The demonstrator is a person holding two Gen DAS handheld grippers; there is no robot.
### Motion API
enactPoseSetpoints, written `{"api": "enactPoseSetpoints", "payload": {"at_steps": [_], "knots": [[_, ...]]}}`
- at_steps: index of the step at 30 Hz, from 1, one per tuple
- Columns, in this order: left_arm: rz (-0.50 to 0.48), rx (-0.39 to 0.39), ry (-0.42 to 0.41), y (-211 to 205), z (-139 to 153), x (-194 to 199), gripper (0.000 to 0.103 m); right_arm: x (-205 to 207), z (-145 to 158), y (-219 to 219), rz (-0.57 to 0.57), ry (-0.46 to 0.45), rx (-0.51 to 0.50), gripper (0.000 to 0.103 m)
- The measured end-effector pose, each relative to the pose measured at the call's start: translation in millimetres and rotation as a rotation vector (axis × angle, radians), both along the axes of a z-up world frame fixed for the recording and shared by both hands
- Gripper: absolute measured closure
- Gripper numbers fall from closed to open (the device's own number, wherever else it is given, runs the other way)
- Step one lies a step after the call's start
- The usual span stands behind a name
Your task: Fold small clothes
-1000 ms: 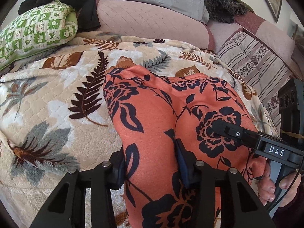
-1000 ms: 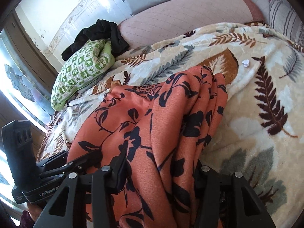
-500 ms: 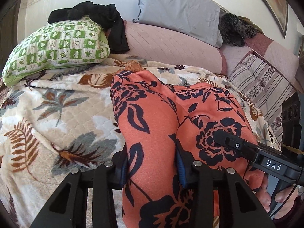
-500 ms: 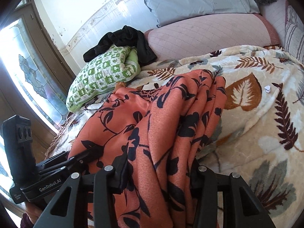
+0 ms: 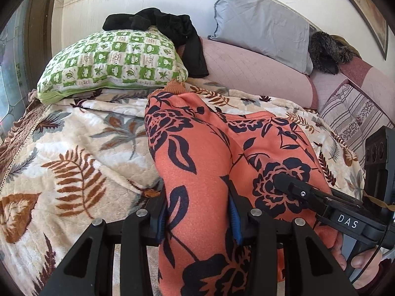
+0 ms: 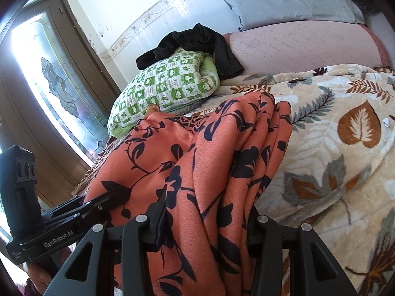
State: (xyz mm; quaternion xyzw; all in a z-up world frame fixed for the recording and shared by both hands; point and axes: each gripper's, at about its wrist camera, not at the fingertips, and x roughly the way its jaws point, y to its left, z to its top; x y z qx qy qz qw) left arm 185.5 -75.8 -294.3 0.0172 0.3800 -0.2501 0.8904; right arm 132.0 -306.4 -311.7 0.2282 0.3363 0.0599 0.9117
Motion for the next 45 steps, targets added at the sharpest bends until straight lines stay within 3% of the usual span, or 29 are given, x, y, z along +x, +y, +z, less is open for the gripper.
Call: {"api": "enactPoseSetpoints", "payload": {"at_steps": [11, 38, 45], "knots": [[0.028, 0.028, 0.03, 15.7, -11.2, 4.2, 0.061, 11.4, -13.8, 24.4, 0.037, 0.033, -0.009, 0.056], [0.052, 0.08, 0.093, 5.1, -32.7, 12.9, 0.06, 22.7, -42.1, 15.7, 0.003, 0.139, 0.017, 0.055], [0.064, 0.09, 0.104, 6.0, -36.3, 13.9, 0.057, 26.2, -48.3, 13.0, -0.008, 0.17, 0.02, 0.049]]}}
